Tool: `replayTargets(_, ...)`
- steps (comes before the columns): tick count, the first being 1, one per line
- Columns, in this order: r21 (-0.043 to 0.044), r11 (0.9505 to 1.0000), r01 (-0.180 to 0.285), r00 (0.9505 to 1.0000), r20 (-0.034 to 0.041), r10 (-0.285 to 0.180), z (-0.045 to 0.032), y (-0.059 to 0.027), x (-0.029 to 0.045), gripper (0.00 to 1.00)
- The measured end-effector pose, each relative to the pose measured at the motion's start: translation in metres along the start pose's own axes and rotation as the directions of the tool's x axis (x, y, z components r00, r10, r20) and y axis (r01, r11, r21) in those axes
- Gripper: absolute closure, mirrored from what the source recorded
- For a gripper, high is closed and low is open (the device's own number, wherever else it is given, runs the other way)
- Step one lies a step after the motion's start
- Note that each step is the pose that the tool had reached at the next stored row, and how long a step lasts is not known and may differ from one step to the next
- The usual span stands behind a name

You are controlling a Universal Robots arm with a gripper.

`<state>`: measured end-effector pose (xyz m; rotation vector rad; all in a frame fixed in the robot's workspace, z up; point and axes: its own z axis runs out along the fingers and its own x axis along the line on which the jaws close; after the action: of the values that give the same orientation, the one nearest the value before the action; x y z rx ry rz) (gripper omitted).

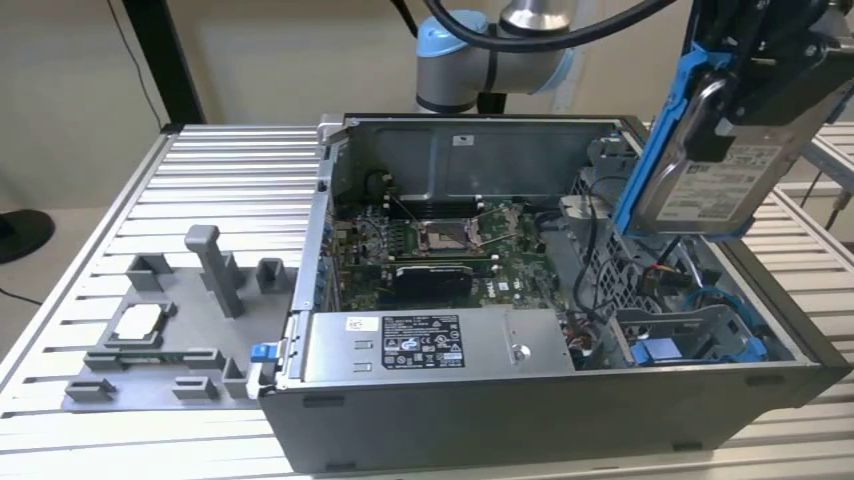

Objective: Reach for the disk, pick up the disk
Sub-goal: 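Pick up the disk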

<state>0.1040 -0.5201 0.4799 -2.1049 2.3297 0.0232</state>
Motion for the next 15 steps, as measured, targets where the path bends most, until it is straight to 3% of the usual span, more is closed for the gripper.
replayTargets(12,0.0000,1.0000,0.000,1.0000,0.0000,0.000,0.0004,-0.0052,0.0516,1.00)
replayTargets(15,0.0000,1.0000,0.000,1.0000,0.0000,0.000,0.0006,-0.0061,0.0607,1.00)
